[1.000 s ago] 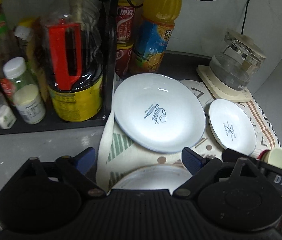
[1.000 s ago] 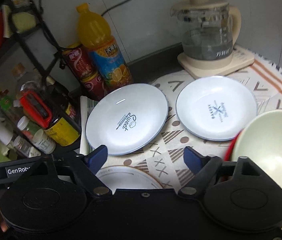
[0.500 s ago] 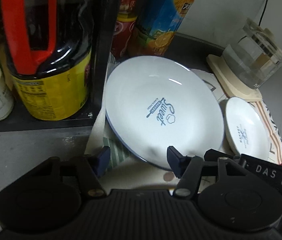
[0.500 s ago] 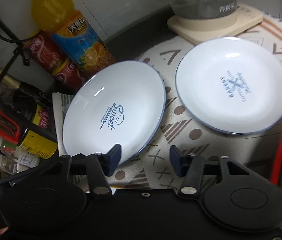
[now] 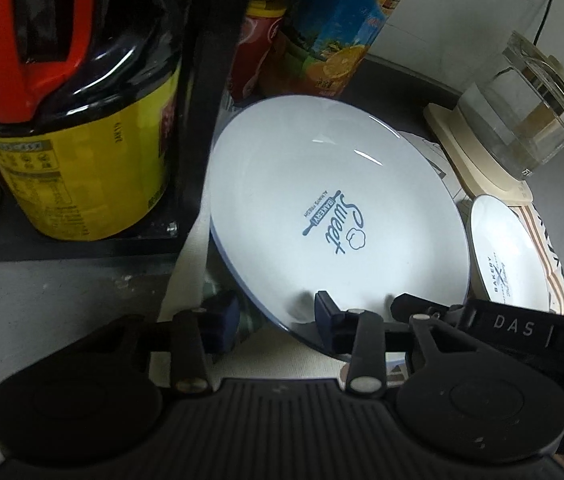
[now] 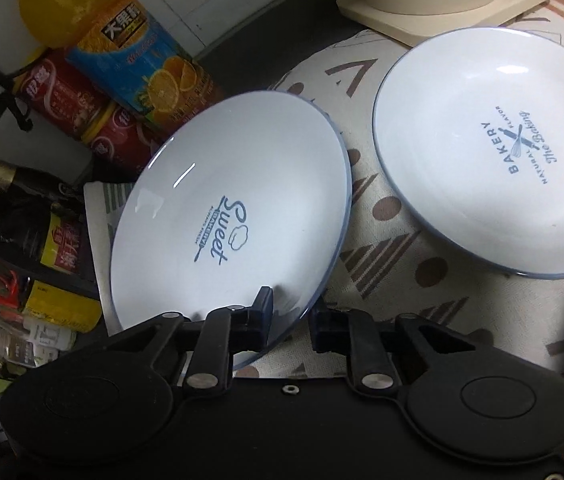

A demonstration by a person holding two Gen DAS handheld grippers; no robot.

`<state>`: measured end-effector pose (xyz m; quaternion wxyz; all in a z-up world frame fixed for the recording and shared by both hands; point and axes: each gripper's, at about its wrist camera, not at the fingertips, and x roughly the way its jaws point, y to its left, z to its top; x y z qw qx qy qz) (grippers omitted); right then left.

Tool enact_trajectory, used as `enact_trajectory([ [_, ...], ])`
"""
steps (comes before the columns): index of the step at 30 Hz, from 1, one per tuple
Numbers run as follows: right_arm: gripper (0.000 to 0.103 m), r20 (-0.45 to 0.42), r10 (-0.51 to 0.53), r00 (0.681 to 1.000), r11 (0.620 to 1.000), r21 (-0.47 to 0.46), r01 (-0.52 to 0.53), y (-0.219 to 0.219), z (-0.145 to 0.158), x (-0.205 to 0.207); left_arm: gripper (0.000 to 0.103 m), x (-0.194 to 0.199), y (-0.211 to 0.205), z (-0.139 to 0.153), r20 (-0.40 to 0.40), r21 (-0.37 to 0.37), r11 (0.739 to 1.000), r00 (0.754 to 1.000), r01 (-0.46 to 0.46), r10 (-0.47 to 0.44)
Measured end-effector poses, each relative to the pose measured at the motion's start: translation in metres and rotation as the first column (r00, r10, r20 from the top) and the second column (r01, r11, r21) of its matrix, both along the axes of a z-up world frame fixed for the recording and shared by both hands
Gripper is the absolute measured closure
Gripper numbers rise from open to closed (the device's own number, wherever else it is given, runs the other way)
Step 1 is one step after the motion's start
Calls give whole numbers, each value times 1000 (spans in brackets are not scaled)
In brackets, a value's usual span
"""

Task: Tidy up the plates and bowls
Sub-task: 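Lift the 'Sweet' plate with both grippers and carry it over the plain white plate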

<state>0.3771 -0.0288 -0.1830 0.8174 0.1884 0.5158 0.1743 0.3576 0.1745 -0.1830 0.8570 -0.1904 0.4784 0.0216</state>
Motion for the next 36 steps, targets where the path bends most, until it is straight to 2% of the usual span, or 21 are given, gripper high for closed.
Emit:
enact_trajectory([
  [4, 87, 15, -11, 1000, 1000, 24, 10, -4, -2, 3, 65, 0, -6, -2, 35, 26, 1000, 999, 5, -6],
  [7, 87, 25, -11, 1000, 1000, 9, 11, -2, -1, 2, 77, -2, -4, -3, 45, 16, 1000, 999, -25, 24],
  [10, 87, 38, 3, 999, 1000, -12, -3, 1, 3, -1, 81, -4, -2, 1, 52, 0, 999, 998, -36, 36],
  [17, 87, 74, 37, 997, 997, -66, -32, -1, 24, -16, 81, -18, 0, 17, 52, -17, 999, 998, -34, 35],
  [24, 87, 122, 37, 992, 997, -67, -29, -8, 43, -36, 81, -35, -10, 37, 90, 21, 1000, 996, -16, 15],
  [36, 87, 177, 83, 981, 995, -77, -70, -22, 71, -91, 81, -100, -33, 63, 113, 30, 998, 992, -53, 49],
])
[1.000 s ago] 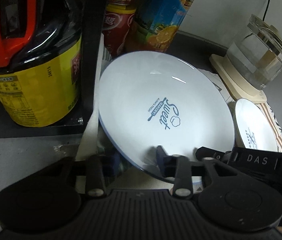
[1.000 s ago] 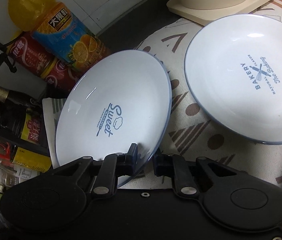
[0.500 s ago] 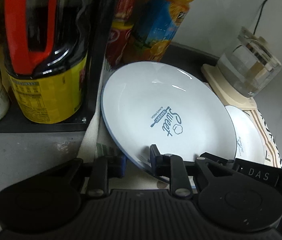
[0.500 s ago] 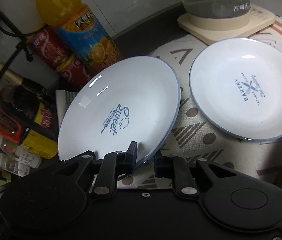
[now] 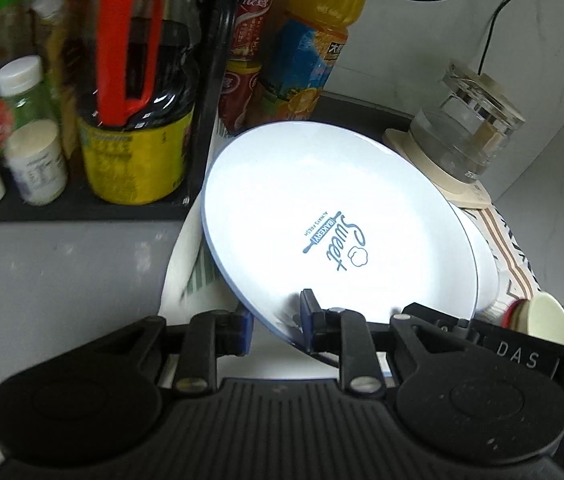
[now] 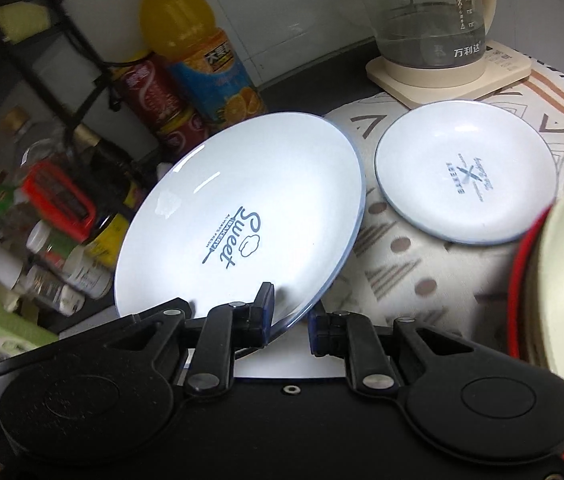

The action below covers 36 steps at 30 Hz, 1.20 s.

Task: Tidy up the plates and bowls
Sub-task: 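Lift the 'Sweet' plate with both grippers and carry it over the plain white plate, then lower the 'Sweet' plate onto the plain white plate and open both grippers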

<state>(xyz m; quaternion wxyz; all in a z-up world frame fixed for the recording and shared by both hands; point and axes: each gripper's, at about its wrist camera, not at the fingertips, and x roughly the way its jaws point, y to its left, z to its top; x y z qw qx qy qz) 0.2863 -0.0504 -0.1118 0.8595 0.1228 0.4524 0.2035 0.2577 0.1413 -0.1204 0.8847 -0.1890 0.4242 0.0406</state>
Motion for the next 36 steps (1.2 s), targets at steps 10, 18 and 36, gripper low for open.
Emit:
enact_trajectory([
  [10, 86, -13, 46, 999, 999, -18, -46, -18, 1, -57, 80, -63, -14, 1, -56, -9, 1000, 998, -26, 26],
  [18, 86, -32, 85, 996, 996, -37, -86, -27, -8, -90, 80, -105, -20, -6, -88, -27, 999, 995, -47, 45],
  [36, 86, -86, 69, 994, 995, -69, -75, -34, -27, -111, 79, -115, -23, -24, -172, -48, 999, 985, -22, 13],
])
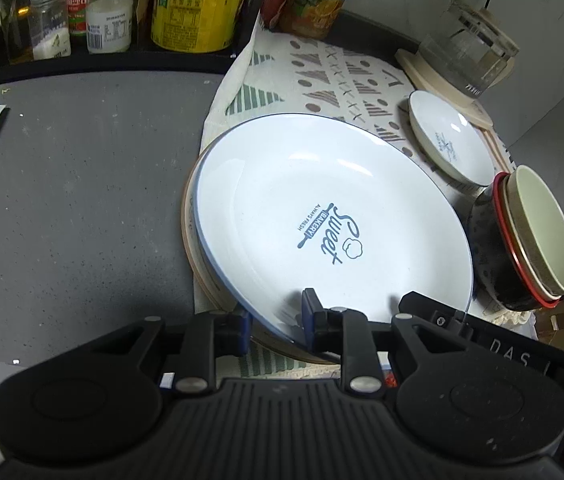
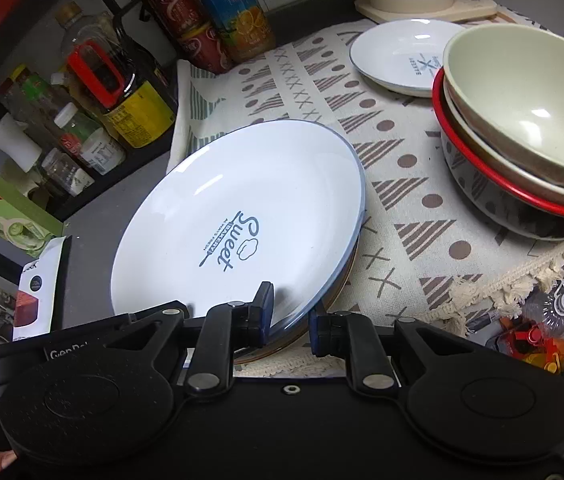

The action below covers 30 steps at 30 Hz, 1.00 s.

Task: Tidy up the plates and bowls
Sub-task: 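Lower the 'Sweet' plate onto the plain white plate and open both grippers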

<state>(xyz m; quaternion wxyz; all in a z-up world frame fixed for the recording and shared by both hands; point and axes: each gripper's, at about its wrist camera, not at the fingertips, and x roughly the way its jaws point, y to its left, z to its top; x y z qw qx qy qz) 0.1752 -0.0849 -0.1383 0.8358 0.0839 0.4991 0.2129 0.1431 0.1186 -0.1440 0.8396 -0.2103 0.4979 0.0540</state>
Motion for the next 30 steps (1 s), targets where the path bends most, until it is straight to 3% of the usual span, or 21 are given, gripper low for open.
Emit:
enact_trajectory([
  [16, 87, -44, -35, 998, 999, -25, 34, 8, -8, 16, 75, 12, 10, 2, -62, -51, 998, 997, 49, -52],
  [30, 90, -57, -55, 997, 998, -16, 54, 6, -4, 19, 74, 2, 21, 14, -92, -38, 997, 993, 73, -76],
])
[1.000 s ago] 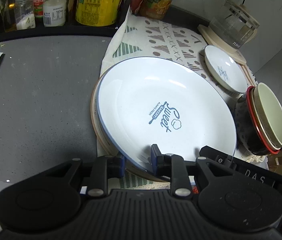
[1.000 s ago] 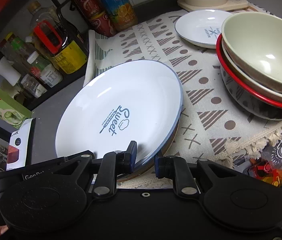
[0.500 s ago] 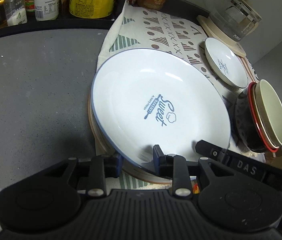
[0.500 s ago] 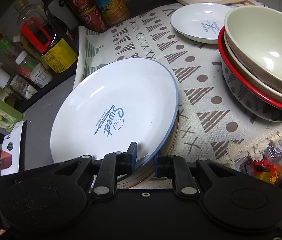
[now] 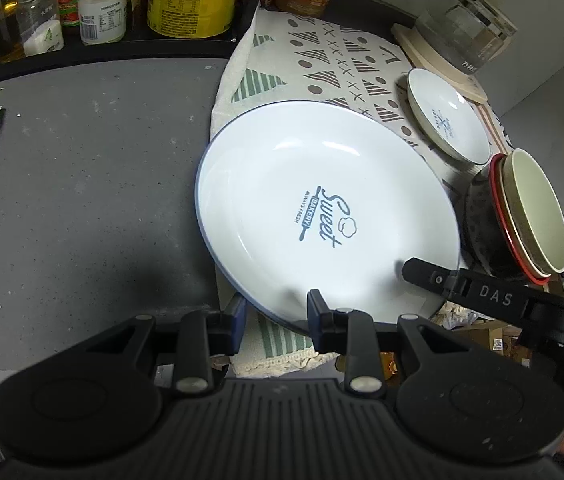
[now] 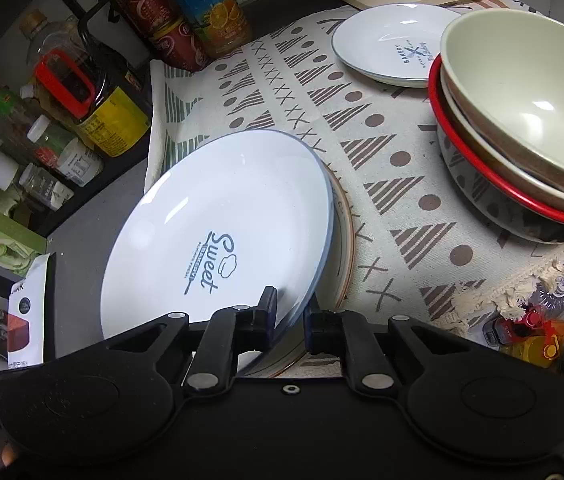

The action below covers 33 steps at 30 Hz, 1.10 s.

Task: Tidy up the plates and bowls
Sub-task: 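Lower the 'Sweet' plate onto the plain white plate and open both grippers, then move both grippers to the white 'BAKERY' plate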

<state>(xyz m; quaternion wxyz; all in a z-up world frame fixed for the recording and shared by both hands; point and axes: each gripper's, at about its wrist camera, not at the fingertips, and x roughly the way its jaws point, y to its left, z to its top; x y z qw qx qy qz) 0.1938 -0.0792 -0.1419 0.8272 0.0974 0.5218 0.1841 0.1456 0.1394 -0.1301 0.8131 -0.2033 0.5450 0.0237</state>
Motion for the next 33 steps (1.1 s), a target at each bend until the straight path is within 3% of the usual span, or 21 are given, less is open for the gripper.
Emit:
enact_trajectory([
  [3, 91, 8, 5, 1000, 1000, -17, -5, 1, 1, -2, 74, 0, -1, 4, -7, 70, 998, 1000, 11, -10],
  [8, 93, 16, -4, 1000, 1000, -24, 5, -5, 5, 0, 74, 5, 4, 4, -2, 113, 993, 1000, 17, -17],
  [14, 93, 23, -10, 1000, 998, -59, 12, -6, 4, 3, 74, 16, 9, -7, 10, 136, 991, 1000, -17, 15],
  [19, 90, 31, -10, 999, 993, -120, 13, -4, -1, 7, 80, 19, 10, -12, 30, 148, 989, 999, -24, 20],
  [25, 90, 25, 3, 1000, 992, -125, 0, -2, -6, 12, 87, 26, 13, -12, 44, 177, 984, 999, -36, 29],
  [31, 89, 4, 9, 1000, 991, -137, -8, 1, -4, 19, 86, 37, 14, -5, 20, 209, 977, 999, -33, 29],
  [33, 84, -3, -4, 1000, 992, -125, 4, -1, 6, 19, 82, 40, 14, 7, 51, 214, 976, 998, -34, 24],
])
